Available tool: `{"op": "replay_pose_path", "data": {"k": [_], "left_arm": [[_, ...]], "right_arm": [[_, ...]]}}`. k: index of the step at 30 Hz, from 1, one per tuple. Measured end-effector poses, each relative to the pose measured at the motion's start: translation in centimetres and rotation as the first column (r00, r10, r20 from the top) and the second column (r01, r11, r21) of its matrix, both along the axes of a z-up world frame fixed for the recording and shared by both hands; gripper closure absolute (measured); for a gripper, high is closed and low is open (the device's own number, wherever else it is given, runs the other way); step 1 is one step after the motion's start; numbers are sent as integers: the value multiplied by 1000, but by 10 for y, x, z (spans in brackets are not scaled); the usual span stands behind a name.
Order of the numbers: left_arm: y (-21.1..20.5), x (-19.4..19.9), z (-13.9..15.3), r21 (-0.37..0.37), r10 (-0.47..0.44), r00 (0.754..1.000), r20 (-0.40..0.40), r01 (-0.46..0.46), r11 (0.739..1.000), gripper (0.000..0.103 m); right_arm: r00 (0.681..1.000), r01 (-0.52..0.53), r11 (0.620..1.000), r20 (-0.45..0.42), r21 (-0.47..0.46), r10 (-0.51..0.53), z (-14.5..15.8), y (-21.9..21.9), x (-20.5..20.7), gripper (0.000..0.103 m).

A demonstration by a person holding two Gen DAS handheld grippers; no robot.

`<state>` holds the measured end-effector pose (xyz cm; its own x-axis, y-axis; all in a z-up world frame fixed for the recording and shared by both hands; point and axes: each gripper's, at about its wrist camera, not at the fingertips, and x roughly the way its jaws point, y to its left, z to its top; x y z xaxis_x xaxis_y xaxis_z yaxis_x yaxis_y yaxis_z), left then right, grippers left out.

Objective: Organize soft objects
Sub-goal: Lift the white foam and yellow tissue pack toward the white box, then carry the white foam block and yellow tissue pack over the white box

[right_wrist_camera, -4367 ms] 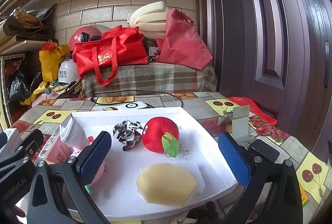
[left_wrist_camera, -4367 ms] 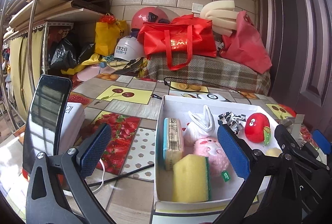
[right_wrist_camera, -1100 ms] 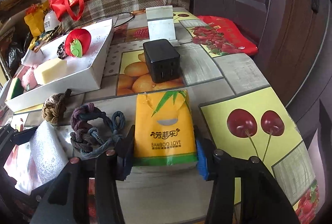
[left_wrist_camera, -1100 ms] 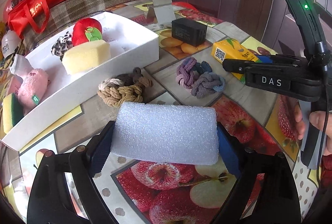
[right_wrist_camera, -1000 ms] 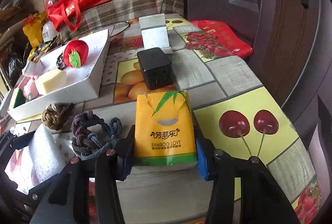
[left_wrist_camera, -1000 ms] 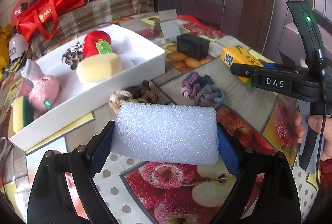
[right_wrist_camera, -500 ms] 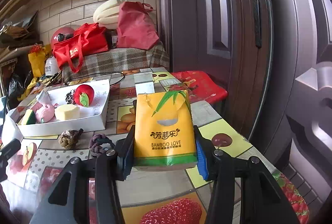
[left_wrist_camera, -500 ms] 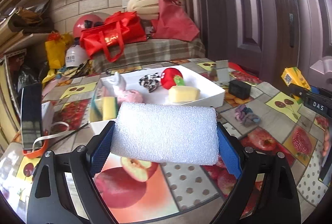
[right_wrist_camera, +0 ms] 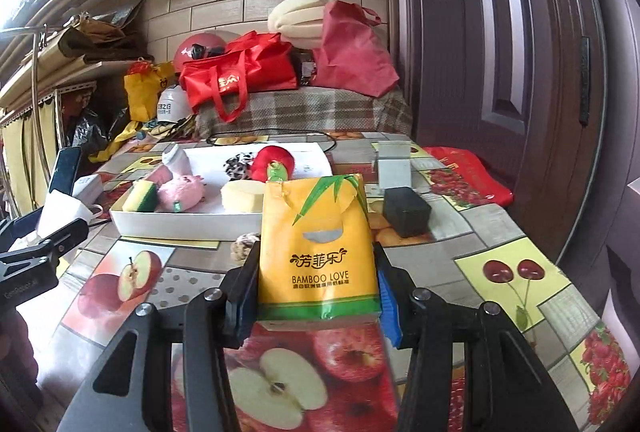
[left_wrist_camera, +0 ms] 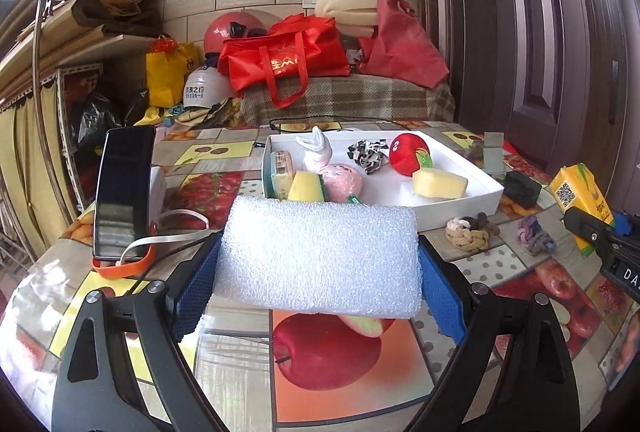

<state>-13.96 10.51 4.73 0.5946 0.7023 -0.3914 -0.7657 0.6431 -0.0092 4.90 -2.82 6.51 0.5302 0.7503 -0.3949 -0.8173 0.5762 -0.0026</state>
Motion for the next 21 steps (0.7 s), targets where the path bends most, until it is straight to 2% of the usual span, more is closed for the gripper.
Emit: {"op": "replay_pose_path", "data": {"k": [4, 12, 21], "left_arm": [[3, 4, 1, 20, 10, 1000, -10, -10, 1000, 11], [21, 15, -1, 10, 24, 999, -33, -23, 1000, 11], [34, 25, -1, 12, 40, 999, -34, -40, 999, 11]], "right_arm": [[999, -33, 999, -3, -11, 33, -4, 19, -13, 53], [995, -90, 995, 39, -43, 92, -9, 50, -36, 53], [994, -98, 994, 48, -51, 100, -10, 66, -41, 53]]}}
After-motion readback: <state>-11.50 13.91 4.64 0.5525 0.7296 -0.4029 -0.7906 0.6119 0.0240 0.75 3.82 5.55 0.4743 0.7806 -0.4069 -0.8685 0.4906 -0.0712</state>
